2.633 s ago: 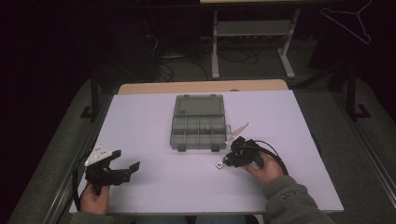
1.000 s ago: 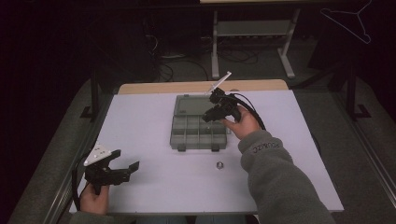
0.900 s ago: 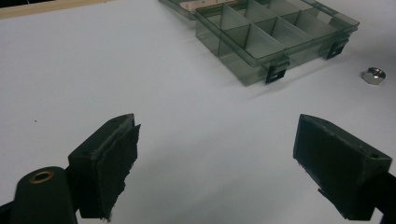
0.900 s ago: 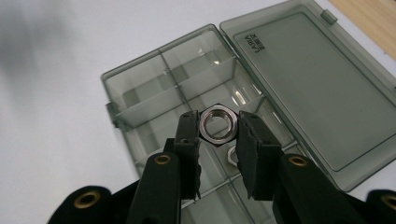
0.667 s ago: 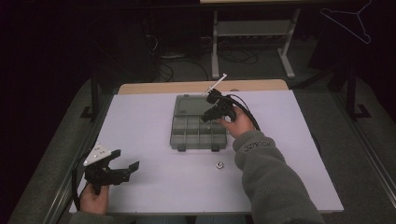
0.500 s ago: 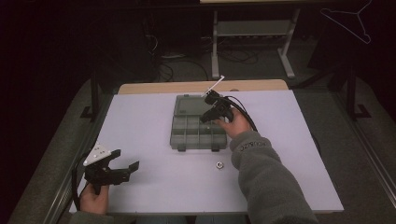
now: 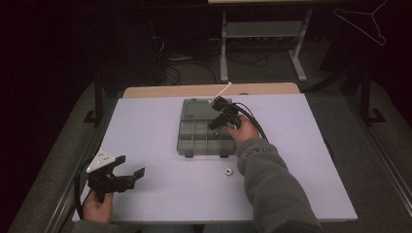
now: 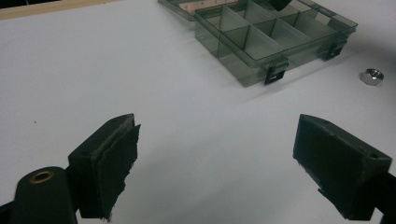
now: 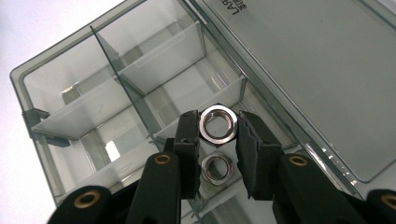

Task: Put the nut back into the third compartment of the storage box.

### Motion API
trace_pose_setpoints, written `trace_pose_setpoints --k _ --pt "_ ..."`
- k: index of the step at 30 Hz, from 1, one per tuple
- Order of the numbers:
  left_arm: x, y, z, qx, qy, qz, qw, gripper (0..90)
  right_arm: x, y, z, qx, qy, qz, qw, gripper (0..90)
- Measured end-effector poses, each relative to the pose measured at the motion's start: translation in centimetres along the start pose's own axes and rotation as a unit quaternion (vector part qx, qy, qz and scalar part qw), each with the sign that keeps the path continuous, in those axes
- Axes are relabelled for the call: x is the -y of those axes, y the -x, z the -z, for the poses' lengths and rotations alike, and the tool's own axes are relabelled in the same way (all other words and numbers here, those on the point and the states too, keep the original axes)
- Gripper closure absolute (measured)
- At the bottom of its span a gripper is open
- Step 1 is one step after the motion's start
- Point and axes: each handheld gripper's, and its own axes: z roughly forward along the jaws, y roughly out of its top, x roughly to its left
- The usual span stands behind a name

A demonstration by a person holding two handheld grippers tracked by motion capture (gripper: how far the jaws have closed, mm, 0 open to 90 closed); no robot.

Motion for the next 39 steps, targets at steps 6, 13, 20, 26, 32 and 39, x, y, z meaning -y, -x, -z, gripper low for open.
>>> trace_pose_setpoints --k 6,13,20,26,32,39 --pt "0.0 0.0 0.0 0.0 0.0 0.001 1.0 13.1 0.1 0.2 -0.3 0.0 -0.002 -0.001 1.0 69.3" --pt "0.0 0.0 0.0 0.0 0.001 0.002 1.0 13.0 0.1 -0.1 -0.5 0.0 -0.001 0.006 1.0 66.6" --pt "0.0 0.0 0.1 -0.001 0.005 0.004 1.0 13.0 0.3 -0.5 0.5 0.001 0.005 0.009 0.9999 65.1" --pt "0.0 0.1 0.1 -0.001 0.003 0.004 1.0 13.1 1.6 -1.0 2.9 -0.002 0.023 0.015 0.9996 63.4" --pt "0.0 0.1 0.0 -0.001 0.001 0.0 1.0 13.1 3.1 -1.7 4.6 -0.006 0.035 0.017 0.9992 61.7" --pt "0.0 0.2 0.0 -0.002 0.002 0.003 1.0 13.0 5.6 -3.6 6.6 -0.017 0.05 0.025 0.9983 59.1"
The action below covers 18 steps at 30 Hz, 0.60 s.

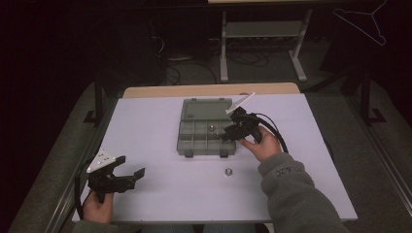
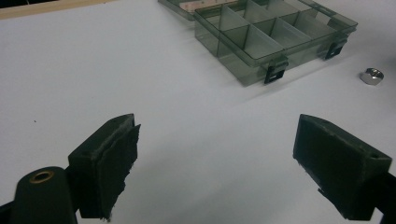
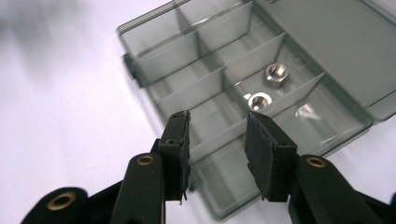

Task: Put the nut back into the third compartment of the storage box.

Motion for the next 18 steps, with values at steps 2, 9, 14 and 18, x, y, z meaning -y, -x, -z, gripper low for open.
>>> trace_pose_setpoints --k 2,9,14,18 --pt "0.0 0.0 0.0 0.0 0.0 -0.001 1.0 13.1 0.6 -0.5 0.3 0.002 -0.002 0.006 1.0 58.7" --pt "0.0 0.0 -0.1 0.0 0.001 -0.001 1.0 13.0 2.8 -1.9 0.8 -0.003 -0.004 0.009 1.0 57.7" --pt "0.0 0.1 0.0 -0.001 -0.002 -0.001 1.0 13.1 4.1 -2.6 0.8 -0.01 -0.004 0.007 0.9999 57.3" --pt "0.0 0.1 0.0 -0.001 -0.002 -0.001 1.0 13.1 4.8 -2.9 0.5 -0.011 -0.007 0.01 0.9999 57.1"
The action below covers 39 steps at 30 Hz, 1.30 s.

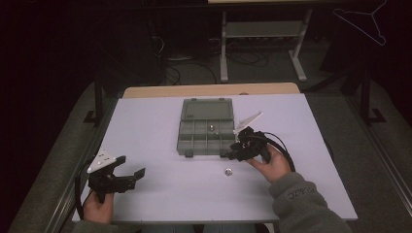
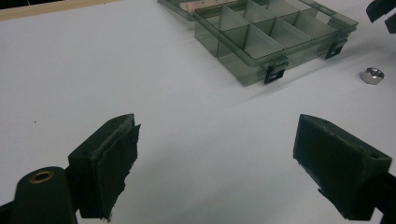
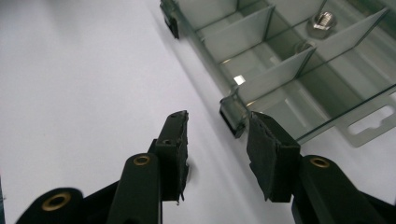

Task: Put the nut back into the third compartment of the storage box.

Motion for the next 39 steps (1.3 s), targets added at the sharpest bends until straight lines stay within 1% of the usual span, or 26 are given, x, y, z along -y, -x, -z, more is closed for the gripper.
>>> trace_pose_setpoints --k 2,3,5,6,11,12,16,17,18,21,23,24,25,26,29,30,32,33,36,39 --pt "0.0 0.0 0.0 0.0 -0.001 -0.001 1.0 13.0 0.4 -0.3 -0.2 -0.004 -0.001 -0.002 1.0 57.0" --pt "0.0 0.0 0.0 0.0 0.0 -0.001 1.0 13.0 0.5 -0.3 -0.3 -0.001 -0.002 0.001 1.0 56.9" --pt "0.0 0.0 0.0 -0.001 0.0 -0.002 1.0 13.1 0.8 -0.5 -0.5 -0.004 -0.006 0.0 1.0 56.7" --pt "0.0 0.0 0.1 -0.001 0.0 -0.001 1.0 13.1 1.1 -0.6 -0.8 -0.003 -0.007 0.005 1.0 56.7" --pt "0.0 0.0 0.0 0.0 0.0 -0.001 1.0 13.0 1.4 -0.9 -1.3 -0.006 -0.012 0.005 0.9999 56.7" --pt "0.0 0.0 0.0 0.0 0.0 0.0 1.0 13.1 1.6 -0.9 -1.6 -0.007 -0.018 0.012 0.9998 56.7" --pt "0.0 0.0 0.0 0.0 0.003 0.001 1.0 13.0 1.8 -1.1 -1.9 -0.008 -0.02 0.017 0.9996 56.8" --pt "0.0 -0.1 0.0 0.0 0.002 0.0 1.0 13.0 1.9 -1.3 -2.0 -0.012 -0.021 0.015 0.9996 56.9" --pt "0.0 -0.1 0.0 0.0 0.002 0.0 1.0 13.0 2.0 -1.3 -2.2 -0.011 -0.023 0.02 0.9995 57.0" --pt "0.0 0.0 0.0 0.0 0.0 -0.002 1.0 13.0 2.2 -1.5 -2.6 -0.013 -0.028 0.023 0.9993 57.0" --pt "0.0 0.0 0.0 0.0 0.001 -0.003 1.0 13.0 2.4 -1.7 -3.0 -0.013 -0.041 0.025 0.9988 57.4" --pt "0.0 0.0 0.0 0.0 0.0 -0.001 1.0 13.0 2.4 -1.7 -3.0 -0.013 -0.041 0.025 0.9988 57.4" --pt "0.0 0.0 0.0 0.0 0.002 0.0 1.0 13.0 2.4 -1.9 -3.3 -0.01 -0.043 0.034 0.9984 57.8" --pt "0.0 0.0 0.0 0.001 0.003 0.001 1.0 13.0 2.4 -1.9 -3.3 -0.01 -0.043 0.034 0.9984 57.8" --pt "0.0 0.0 0.0 0.0 0.001 0.0 1.0 13.0 2.5 -2.1 -3.6 -0.007 -0.047 0.039 0.9981 58.8" --pt "0.0 0.0 0.0 0.0 0.0 0.0 1.0 13.1 2.5 -2.2 -3.7 -0.007 -0.051 0.033 0.9981 59.4" --pt "0.0 0.0 0.0 0.0 0.0 0.0 1.0 13.0 2.7 -2.2 -4.0 -0.005 -0.054 0.035 0.9979 61.1" --pt "0.0 0.0 0.0 0.001 0.004 0.0 1.0 13.1 2.7 -2.2 -4.1 -0.005 -0.056 0.036 0.9978 62.2" --pt "0.0 0.0 0.0 0.001 0.003 0.001 1.0 13.1 2.8 -2.4 -4.1 -0.001 -0.058 0.04 0.9975 66.6" --pt "0.0 0.0 0.0 0.0 0.0 -0.001 1.0 13.0 2.8 -2.5 -4.1 0.006 -0.06 0.047 0.9971 68.1"
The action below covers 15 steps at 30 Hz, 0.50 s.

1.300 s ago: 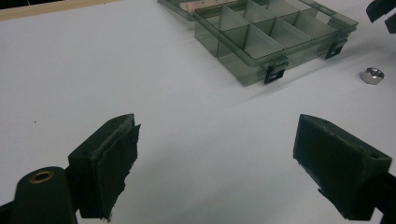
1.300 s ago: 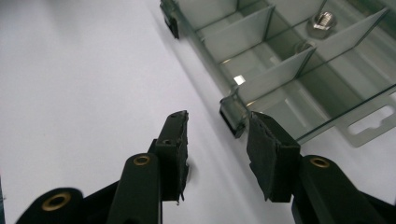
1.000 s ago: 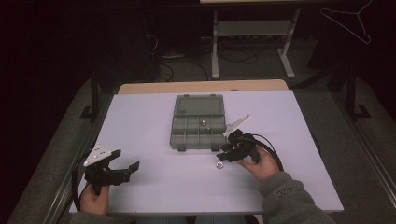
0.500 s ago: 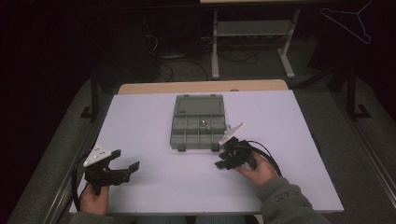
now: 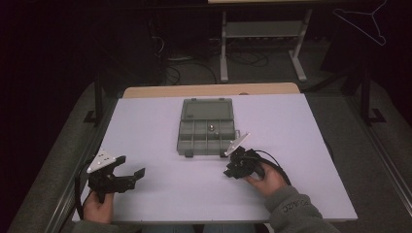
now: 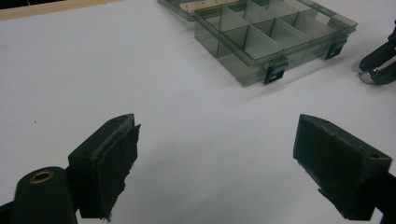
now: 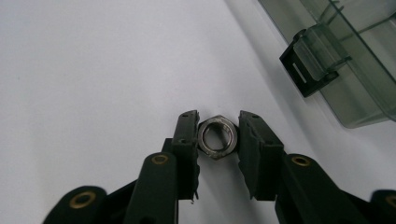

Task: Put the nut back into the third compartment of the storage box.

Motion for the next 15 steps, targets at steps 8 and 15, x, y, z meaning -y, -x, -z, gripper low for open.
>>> trace_pose_setpoints --k 8,15 --pt "0.0 0.01 -0.03 0.0 0.0 0.001 1.0 13.1 0.06 0.19 0.2 -0.005 0.001 -0.007 1.0 69.2" --pt "0.03 -0.01 -0.07 0.001 0.003 0.001 1.0 13.0 0.05 0.5 0.48 -0.016 0.008 -0.01 0.9998 69.3"
